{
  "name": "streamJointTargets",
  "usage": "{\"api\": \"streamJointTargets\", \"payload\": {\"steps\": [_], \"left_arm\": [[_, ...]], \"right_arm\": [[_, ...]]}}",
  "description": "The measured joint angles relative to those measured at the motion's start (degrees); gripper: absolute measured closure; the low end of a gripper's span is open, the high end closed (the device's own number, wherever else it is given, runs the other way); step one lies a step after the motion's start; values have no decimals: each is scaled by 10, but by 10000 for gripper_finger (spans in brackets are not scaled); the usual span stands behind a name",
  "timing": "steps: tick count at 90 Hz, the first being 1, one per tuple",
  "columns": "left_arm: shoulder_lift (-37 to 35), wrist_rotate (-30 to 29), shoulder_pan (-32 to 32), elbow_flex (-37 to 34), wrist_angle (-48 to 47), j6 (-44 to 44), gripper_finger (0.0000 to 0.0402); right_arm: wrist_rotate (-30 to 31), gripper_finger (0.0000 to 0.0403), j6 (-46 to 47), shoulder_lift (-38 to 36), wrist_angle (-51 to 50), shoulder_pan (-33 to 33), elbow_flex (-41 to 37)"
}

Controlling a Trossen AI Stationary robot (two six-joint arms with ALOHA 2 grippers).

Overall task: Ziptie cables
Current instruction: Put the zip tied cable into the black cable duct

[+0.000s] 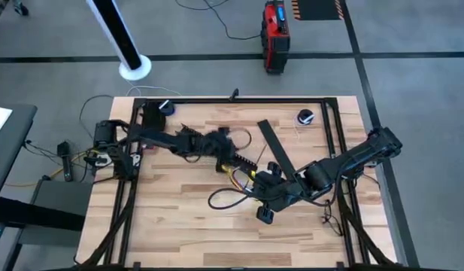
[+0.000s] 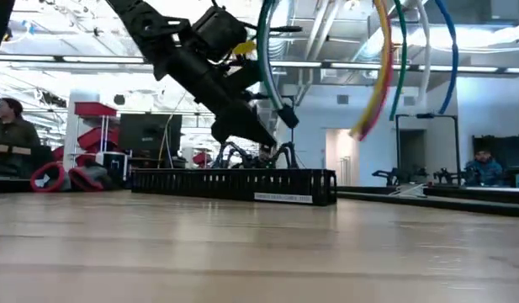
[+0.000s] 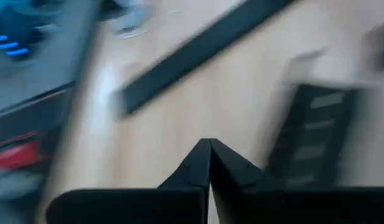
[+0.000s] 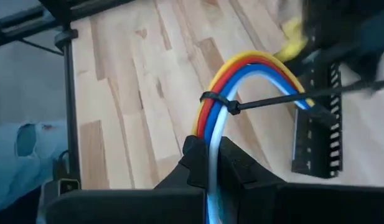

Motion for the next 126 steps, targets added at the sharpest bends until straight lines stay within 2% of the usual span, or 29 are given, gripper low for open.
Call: {"api": "streamJointTargets", "payload": {"steps": [11, 19, 30, 38, 56, 82, 96, 119, 126], "left_arm": [[-30, -6, 69, 0, -85, -1, 401], [-35, 17, 128, 0, -133, -2, 401], [-28, 79, 195, -1, -188, -17, 401], [-27, 109, 222, -1, -212, -42, 401], [-27, 121, 253, -1, -298, -66, 401], [-28, 122, 257, -6, -422, -140, 401], [-34, 152, 226, -41, -424, -166, 401], [-40, 122, 163, -65, -398, -217, 401], [-46, 134, 143, -67, -388, -231, 401]], "right_arm": [[2, 403, -5, 0, -3, 3, 0], [2, 403, -16, 0, -4, 1, 0], [2, 403, -26, 0, -3, -5, 0], [2, 403, -31, 0, -3, -13, 0], [-1, 403, -35, 0, -3, -26, 0], [-3, 403, -44, 0, -1, -24, 0], [-4, 403, -46, 0, 1, -15, 0], [-4, 403, -42, 0, 2, 1, 0], [-4, 403, -40, 0, 2, 4, 0]]}}
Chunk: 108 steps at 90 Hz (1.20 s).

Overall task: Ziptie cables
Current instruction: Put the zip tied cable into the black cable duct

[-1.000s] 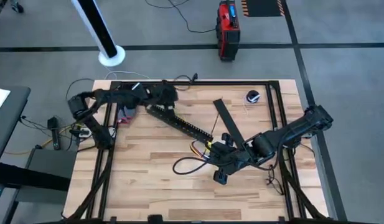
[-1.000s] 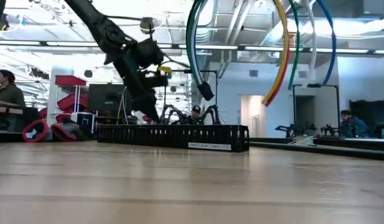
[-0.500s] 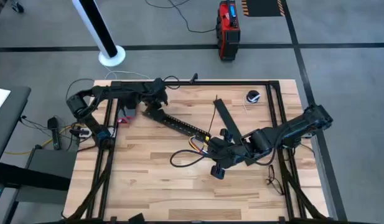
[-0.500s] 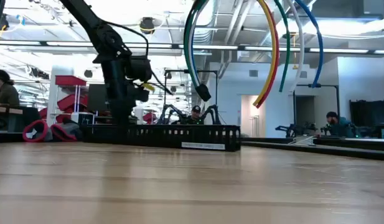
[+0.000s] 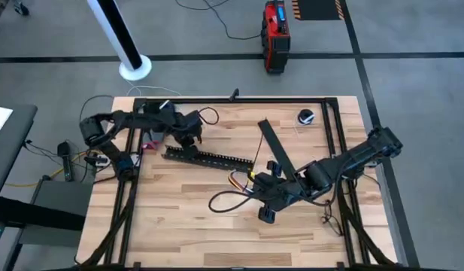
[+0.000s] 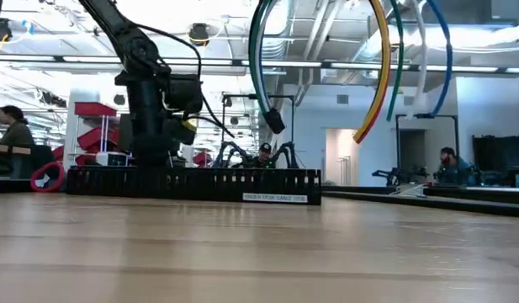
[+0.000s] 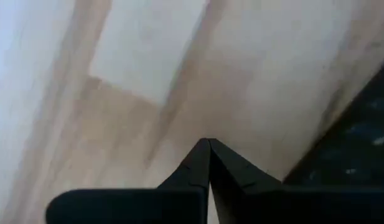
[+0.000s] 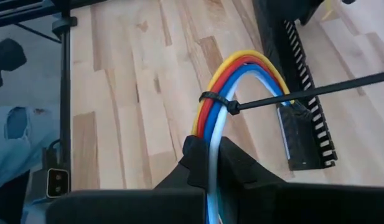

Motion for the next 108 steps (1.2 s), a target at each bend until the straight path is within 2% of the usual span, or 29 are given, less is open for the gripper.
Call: {"api": "streamJointTargets", "payload": {"steps": [14, 29, 34, 41, 52, 64, 79, 93, 108], "left_arm": [[-15, 68, -44, -1, 36, -33, 401], [-8, 82, -106, -1, 118, -63, 401], [-8, 73, -120, -1, 138, -63, 401], [-12, 28, -138, 4, 160, -67, 401], [-61, -16, -157, 22, 141, -67, 401], [-127, -39, -177, 28, 16, -134, 401], [-195, -87, -258, 28, -167, -217, 401], [-242, -68, -332, 28, -250, -325, 401], [-247, -53, -404, 28, -421, -447, 401]], "right_arm": [[0, 403, 5, 0, -1, 7, 0], [2, 403, 5, 0, -4, 14, 0], [3, 403, 5, 0, -6, 14, 0], [7, 403, 5, 0, -4, 19, 0], [14, 403, 5, 0, -5, 19, 0], [15, 403, 4, 0, -16, 19, 0], [17, 403, -8, 0, -34, 18, 0], [17, 403, -22, 0, -34, 18, 0], [17, 403, -26, 0, -35, 18, 0]]}}
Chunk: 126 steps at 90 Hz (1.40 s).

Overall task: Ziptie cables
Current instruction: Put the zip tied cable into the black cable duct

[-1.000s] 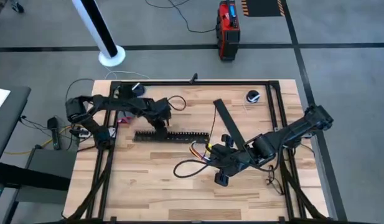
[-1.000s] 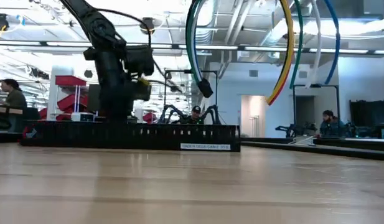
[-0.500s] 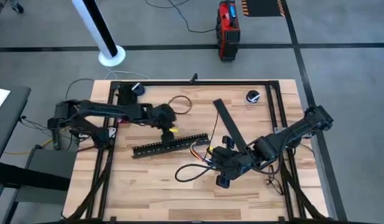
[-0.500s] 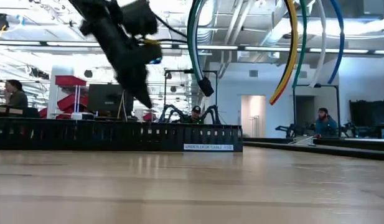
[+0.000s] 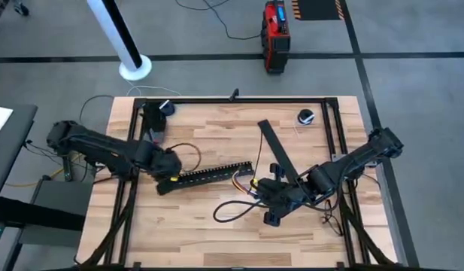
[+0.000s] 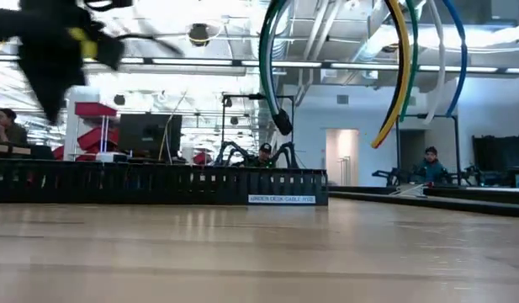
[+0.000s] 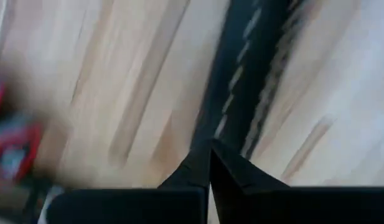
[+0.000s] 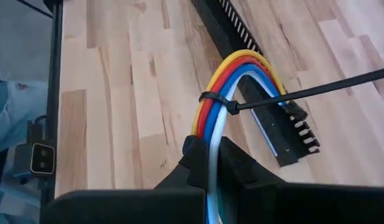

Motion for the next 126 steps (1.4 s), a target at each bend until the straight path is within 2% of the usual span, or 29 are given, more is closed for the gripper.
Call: {"api": "streamJointTargets", "payload": {"steps": [6, 21, 44, 58, 77, 106, 126], "left_arm": [[1, 11, -26, 0, -35, -36, 401], [2, 39, -72, -10, -53, -101, 401], [2, 60, -109, -116, 118, -162, 401], [2, 53, -114, -167, 171, -200, 401], [2, -15, -102, -188, 218, -201, 401], [2, -138, -51, -189, 231, -182, 401], [2, -176, -8, -189, 273, -121, 401]], "right_arm": [[0, 403, -1, 0, -1, 0, 0], [0, 403, -1, 0, 0, 0, 0], [0, 403, -9, 0, 1, 0, 0], [0, 403, -9, 0, 1, 0, 0], [0, 403, -10, 0, 7, 0, 0], [0, 403, -10, 0, 6, -1, 0], [0, 403, -4, 0, 4, 0, 0]]}}
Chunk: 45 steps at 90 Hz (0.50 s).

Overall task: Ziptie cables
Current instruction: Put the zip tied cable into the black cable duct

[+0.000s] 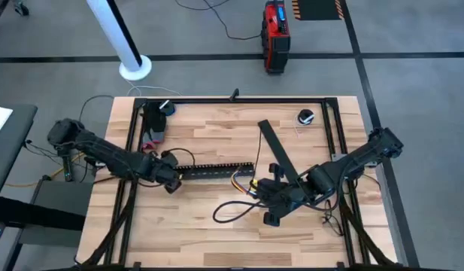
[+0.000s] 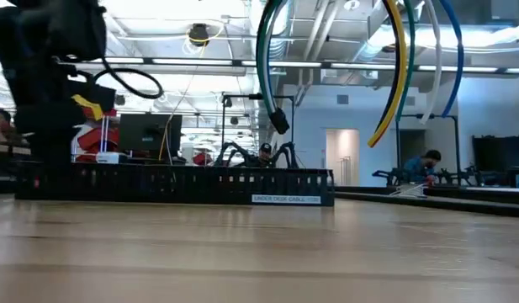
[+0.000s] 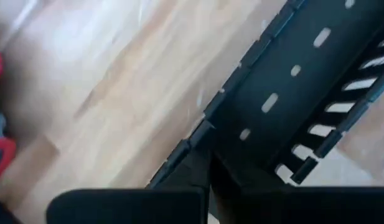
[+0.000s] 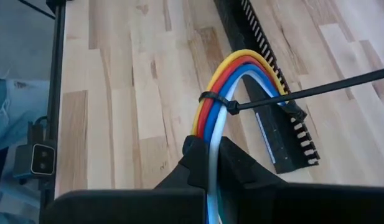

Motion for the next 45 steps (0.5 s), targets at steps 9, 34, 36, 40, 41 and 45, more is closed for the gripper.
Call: {"api": "streamJointTargets", "payload": {"steps": [9, 34, 36, 40, 41, 45], "left_arm": [[0, -9, 18, 0, 5, 22, 401], [0, -14, 76, 0, 76, 117, 401], [0, -16, 82, 0, 81, 124, 401], [0, -18, 92, 0, 90, 142, 401], [0, -18, 94, 0, 92, 146, 401], [0, -19, 104, 0, 101, 162, 401]], "right_arm": [[0, 403, 0, 0, 0, 4, 0], [0, 403, 5, 0, 0, 4, 0], [0, 403, 6, 0, 0, 4, 0], [0, 403, 6, 0, 0, 4, 0], [0, 403, 6, 0, 0, 4, 0], [0, 403, 6, 0, 0, 4, 0]]}}
